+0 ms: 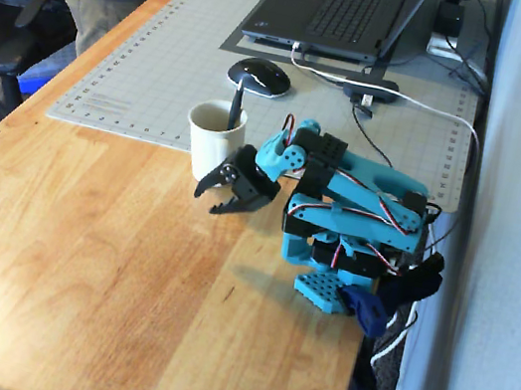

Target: Grasp a pen and put it in a mug.

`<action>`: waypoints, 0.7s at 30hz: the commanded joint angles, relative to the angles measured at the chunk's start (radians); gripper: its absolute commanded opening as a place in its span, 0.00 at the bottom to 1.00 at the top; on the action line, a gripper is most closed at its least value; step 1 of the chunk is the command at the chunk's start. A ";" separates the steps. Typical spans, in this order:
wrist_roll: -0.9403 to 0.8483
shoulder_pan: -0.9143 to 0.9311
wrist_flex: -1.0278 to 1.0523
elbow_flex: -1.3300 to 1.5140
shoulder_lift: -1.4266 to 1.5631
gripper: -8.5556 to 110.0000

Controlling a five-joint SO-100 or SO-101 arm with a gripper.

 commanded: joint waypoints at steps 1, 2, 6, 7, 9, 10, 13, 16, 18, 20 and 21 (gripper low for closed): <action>0.002 -0.006 0.011 0.063 0.084 0.17; 0.002 -0.006 0.011 0.081 0.084 0.17; 0.002 -0.006 0.012 0.114 0.077 0.17; 0.002 -0.006 0.017 0.114 0.077 0.17; 0.002 -0.003 0.044 0.114 0.077 0.16; 0.002 0.000 0.069 0.114 0.077 0.14; 0.002 -0.002 0.129 0.114 0.077 0.11; 0.002 -0.005 0.124 0.114 0.077 0.09; 0.002 -0.003 0.124 0.114 0.077 0.09; 0.002 0.003 0.123 0.114 0.077 0.09; 0.002 0.003 0.123 0.114 0.075 0.09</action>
